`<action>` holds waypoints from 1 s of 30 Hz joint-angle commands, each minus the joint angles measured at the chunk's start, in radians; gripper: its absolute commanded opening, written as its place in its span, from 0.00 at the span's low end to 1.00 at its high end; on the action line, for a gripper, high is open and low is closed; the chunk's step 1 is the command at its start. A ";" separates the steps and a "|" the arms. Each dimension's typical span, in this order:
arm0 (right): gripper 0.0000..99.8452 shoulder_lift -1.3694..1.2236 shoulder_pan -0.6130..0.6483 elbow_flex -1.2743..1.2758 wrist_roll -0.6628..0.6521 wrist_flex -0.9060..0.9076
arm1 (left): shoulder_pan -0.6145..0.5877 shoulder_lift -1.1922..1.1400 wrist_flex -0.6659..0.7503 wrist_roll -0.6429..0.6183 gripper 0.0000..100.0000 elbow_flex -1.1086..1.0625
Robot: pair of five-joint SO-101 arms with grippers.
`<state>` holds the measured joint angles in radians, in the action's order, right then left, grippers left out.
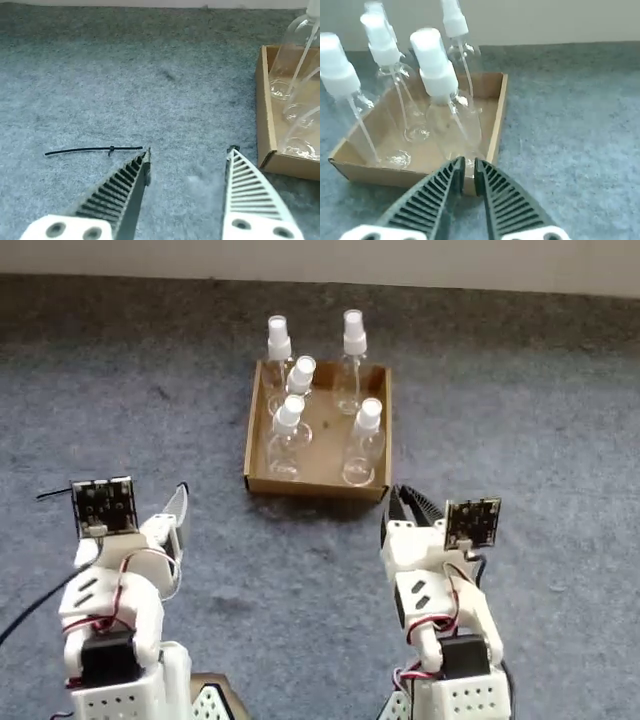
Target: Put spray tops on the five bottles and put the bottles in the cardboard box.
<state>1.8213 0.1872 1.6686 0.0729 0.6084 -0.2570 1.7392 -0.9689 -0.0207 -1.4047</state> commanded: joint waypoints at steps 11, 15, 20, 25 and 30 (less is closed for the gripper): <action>0.01 0.015 -0.110 0.151 -0.009 0.246 | 0.013 0.082 0.031 0.014 0.22 -0.291; 0.01 0.015 -0.110 0.151 -0.009 0.584 | -0.042 0.082 -0.097 0.014 0.22 -0.291; 0.01 0.015 -0.110 0.153 -0.009 0.619 | -0.124 0.082 -0.325 0.014 0.22 -0.291; 0.01 0.015 -0.110 0.153 -0.009 0.647 | -0.153 0.082 -0.370 0.014 0.18 -0.291; 0.01 0.015 -0.110 0.153 -0.009 0.647 | -0.157 0.082 -0.370 0.014 0.06 -0.291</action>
<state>1.8274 0.0875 1.6701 0.0713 1.2482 -0.3982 1.8082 -1.3341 -0.0130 -1.6763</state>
